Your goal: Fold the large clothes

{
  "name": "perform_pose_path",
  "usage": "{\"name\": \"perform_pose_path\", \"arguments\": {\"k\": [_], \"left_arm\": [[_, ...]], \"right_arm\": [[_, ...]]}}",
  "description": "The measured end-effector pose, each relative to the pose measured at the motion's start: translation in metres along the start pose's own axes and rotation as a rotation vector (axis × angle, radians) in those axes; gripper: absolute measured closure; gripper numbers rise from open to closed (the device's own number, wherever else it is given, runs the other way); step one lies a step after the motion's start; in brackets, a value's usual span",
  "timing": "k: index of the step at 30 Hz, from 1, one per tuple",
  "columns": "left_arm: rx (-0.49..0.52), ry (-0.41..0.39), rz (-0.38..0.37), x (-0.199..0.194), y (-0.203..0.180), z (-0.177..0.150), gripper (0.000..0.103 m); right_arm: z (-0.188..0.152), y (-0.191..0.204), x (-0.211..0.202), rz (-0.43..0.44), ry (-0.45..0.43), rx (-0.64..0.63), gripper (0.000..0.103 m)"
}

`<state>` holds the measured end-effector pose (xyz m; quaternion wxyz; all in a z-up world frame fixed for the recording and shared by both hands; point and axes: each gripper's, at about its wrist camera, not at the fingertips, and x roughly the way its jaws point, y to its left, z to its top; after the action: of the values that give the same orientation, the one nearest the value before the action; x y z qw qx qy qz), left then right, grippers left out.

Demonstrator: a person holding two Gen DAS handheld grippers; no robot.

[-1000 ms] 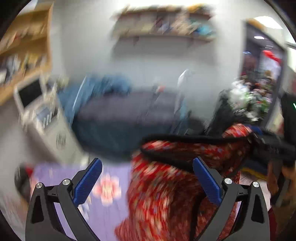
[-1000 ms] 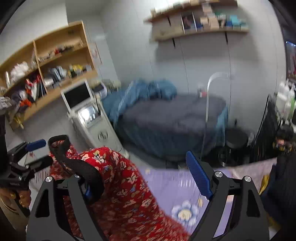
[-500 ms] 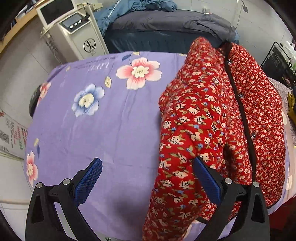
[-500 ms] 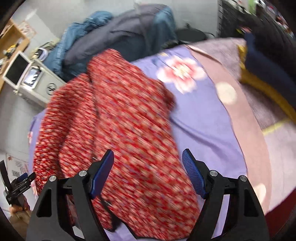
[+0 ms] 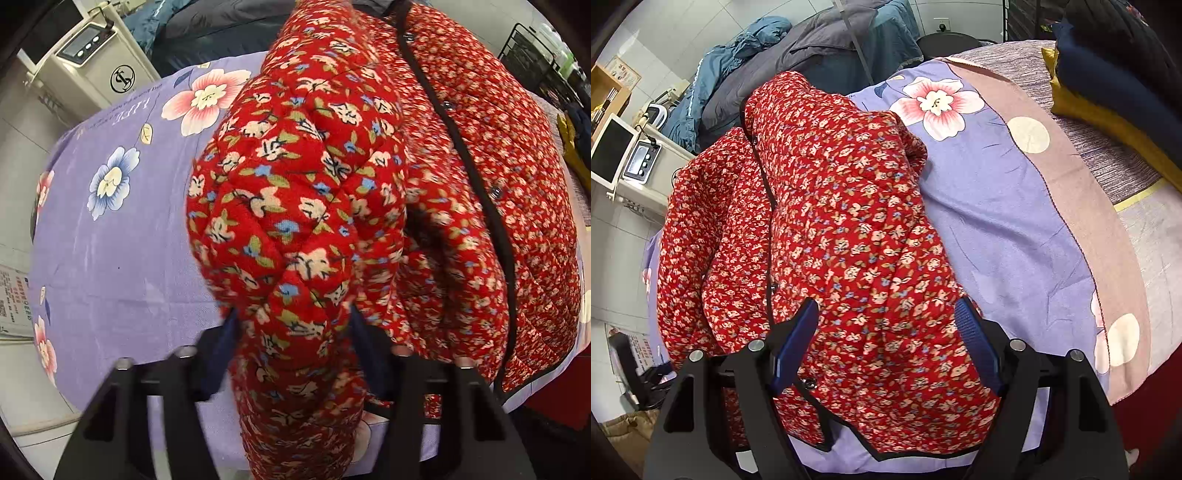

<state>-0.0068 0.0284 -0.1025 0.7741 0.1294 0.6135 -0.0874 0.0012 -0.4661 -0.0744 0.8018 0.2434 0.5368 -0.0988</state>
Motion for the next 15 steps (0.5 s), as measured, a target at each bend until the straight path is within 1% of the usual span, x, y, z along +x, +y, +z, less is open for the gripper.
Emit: {"name": "perform_pose_path", "arguments": {"k": [2,3,4,6,7,9,10,12,13,15], "left_arm": [[-0.01,-0.003,-0.004,-0.002,0.015,0.005,0.083],[-0.034,-0.012,-0.002,-0.005,0.029,0.01,0.087],[-0.07,-0.029,0.019,-0.009,0.048,0.016,0.089],[-0.114,-0.073,0.093,-0.018,0.083,0.036,0.09],[-0.143,-0.108,0.153,-0.027,0.109,0.047,0.09],[-0.205,-0.165,0.225,-0.044,0.161,0.07,0.09],[-0.229,-0.183,0.235,-0.053,0.181,0.079,0.09],[-0.324,-0.234,0.27,-0.076,0.236,0.107,0.09],[-0.355,-0.248,0.276,-0.084,0.256,0.115,0.09],[-0.44,-0.281,0.281,-0.105,0.308,0.14,0.09]], "right_arm": [[0.0,0.003,-0.001,-0.004,-0.009,0.008,0.027],[0.0,0.004,-0.001,-0.008,-0.016,0.012,0.027],[-0.001,0.005,-0.001,-0.011,-0.021,0.015,0.027],[-0.002,0.007,-0.002,-0.016,-0.025,0.021,0.027],[-0.002,0.009,-0.002,-0.021,-0.025,0.023,0.027],[-0.003,0.012,-0.004,-0.031,-0.03,0.022,0.027],[-0.004,0.014,-0.005,-0.037,-0.032,0.019,0.027],[-0.005,0.019,-0.005,-0.047,-0.033,0.011,0.027],[-0.005,0.022,-0.006,-0.052,-0.036,0.006,0.027],[-0.005,0.027,-0.008,-0.053,-0.044,0.004,0.027]]}}
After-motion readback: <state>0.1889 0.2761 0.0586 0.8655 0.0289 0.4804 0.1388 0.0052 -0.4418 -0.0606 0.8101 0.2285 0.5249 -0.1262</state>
